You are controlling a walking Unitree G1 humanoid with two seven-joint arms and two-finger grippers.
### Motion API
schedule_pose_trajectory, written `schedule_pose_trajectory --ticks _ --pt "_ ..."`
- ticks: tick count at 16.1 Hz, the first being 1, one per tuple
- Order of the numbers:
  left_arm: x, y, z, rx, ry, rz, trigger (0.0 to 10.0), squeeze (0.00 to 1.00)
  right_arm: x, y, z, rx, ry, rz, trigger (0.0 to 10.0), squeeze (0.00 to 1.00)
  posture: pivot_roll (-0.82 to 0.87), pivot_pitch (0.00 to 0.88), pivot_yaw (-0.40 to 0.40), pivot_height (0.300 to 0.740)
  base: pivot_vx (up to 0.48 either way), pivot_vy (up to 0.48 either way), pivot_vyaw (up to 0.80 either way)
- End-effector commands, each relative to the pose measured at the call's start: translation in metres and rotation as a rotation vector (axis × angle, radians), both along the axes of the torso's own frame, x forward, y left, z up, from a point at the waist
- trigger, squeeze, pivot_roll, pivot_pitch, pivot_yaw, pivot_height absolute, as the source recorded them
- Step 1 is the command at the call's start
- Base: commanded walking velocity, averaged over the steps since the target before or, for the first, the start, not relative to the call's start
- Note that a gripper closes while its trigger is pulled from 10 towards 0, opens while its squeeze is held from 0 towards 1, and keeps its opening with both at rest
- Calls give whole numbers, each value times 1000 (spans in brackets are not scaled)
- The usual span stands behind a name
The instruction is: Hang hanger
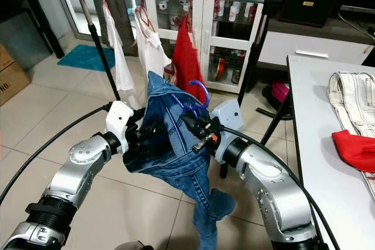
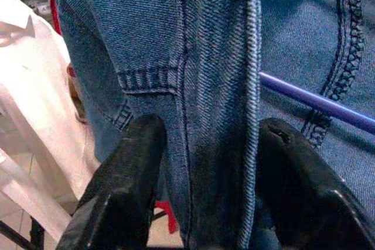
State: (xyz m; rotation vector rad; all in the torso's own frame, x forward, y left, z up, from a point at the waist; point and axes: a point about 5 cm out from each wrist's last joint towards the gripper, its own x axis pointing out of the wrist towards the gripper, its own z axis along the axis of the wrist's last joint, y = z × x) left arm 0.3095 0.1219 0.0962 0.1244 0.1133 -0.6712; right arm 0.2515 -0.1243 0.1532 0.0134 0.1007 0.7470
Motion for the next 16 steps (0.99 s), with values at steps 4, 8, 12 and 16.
schedule_pose_trajectory --ticks 4,8,12,16 --pt "-1 3 0 -17 2 1 0 0 1 -1 9 17 -32 12 0 0 -43 0 47 740 0 0 0" --pt "0 6 5 -47 -26 34 0 0 2 -4 4 -12 -16 -12 0 0 -44 0 49 740 0 0 0" --pt "-7 19 26 -90 -52 -10 0 0 9 -21 -8 -164 3 -98 0 0 -44 0 52 740 0 0 0" --pt "6 68 69 -57 -130 37 0 0 -1 -19 -7 -206 -29 65 0 0 -27 0 47 740 0 0 0"
